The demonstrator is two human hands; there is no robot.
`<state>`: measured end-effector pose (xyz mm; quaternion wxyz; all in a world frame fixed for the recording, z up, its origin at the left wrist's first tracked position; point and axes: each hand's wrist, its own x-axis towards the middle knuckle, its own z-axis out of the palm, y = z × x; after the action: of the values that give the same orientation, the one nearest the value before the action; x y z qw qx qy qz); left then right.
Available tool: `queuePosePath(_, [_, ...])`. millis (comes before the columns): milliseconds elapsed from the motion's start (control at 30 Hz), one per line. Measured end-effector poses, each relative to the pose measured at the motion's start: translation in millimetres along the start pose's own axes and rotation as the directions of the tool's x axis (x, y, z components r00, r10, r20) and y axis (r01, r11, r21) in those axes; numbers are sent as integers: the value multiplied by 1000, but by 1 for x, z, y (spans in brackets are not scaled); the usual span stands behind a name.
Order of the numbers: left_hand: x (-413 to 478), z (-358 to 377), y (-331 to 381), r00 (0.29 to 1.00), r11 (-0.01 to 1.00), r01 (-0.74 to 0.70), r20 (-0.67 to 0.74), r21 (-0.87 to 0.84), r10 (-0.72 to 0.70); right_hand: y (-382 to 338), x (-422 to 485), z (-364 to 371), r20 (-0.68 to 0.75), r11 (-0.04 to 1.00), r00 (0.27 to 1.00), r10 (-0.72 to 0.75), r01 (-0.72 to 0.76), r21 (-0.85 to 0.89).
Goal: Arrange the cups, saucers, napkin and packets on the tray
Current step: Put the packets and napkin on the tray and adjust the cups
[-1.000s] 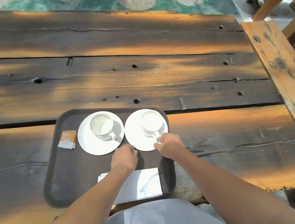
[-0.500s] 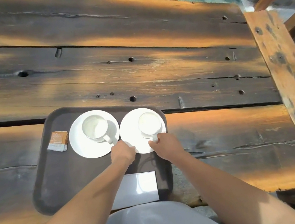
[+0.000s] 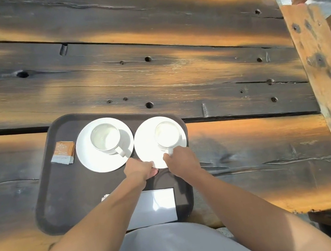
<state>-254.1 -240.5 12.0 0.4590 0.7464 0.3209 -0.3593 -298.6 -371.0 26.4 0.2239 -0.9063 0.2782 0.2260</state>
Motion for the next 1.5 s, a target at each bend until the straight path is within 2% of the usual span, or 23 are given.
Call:
queuePosePath(167, [1,6,-2,999,1000,-10,49,-1,10,3,2,-7,10,1000,1000,22,-22,9])
queuePosePath(367, [9,8,4,995,976,-98,34,193,93,6,3,-9,55,999,998,25,-27,30])
queuePosePath(500, [14,7,8,989,956,-146,63,255,135,8,3,-9,53,998,998,18,-20,53])
queuePosePath(767, [23,1,-8,984,989,-142,113,40,137,3,3,-3,58,999,998,27,-29,40])
queuePosePath(900, [25,-22,-11,986,982,38,169,-185,-7,5,-1,4,92,996,994,65,-70,56])
queuePosePath(1033, [24,-57,-24,967,938,181,226,-295,-116,1,-10,22,206,966,968,146,-185,181])
queuePosePath(1167, [31,-94,-34,978,906,195,142,-375,-151,-35,-19,36,408,961,908,96,-191,199])
queuePosePath(1200, [34,-101,-34,982,900,182,112,-396,-150,-46,-20,37,442,944,893,87,-215,249])
queuePosePath(1267, [42,-117,-32,991,894,136,50,-427,-127,-67,-19,41,467,945,884,23,-171,278])
queuePosePath(1333, [52,-129,-28,995,893,84,-9,-443,-98,-85,-14,48,374,894,927,10,-176,412])
queuePosePath(1367, [57,-133,-26,995,897,61,-40,-438,-87,-93,-13,48,300,881,954,-16,-129,456])
queuePosePath(1433, [68,-138,-22,992,919,26,-102,-393,-71,-104,-9,47,220,903,973,-73,-30,429])
queuePosePath(1500, [77,-140,-19,988,956,-5,-151,-292,-41,-109,-2,45,205,920,977,-65,-20,390])
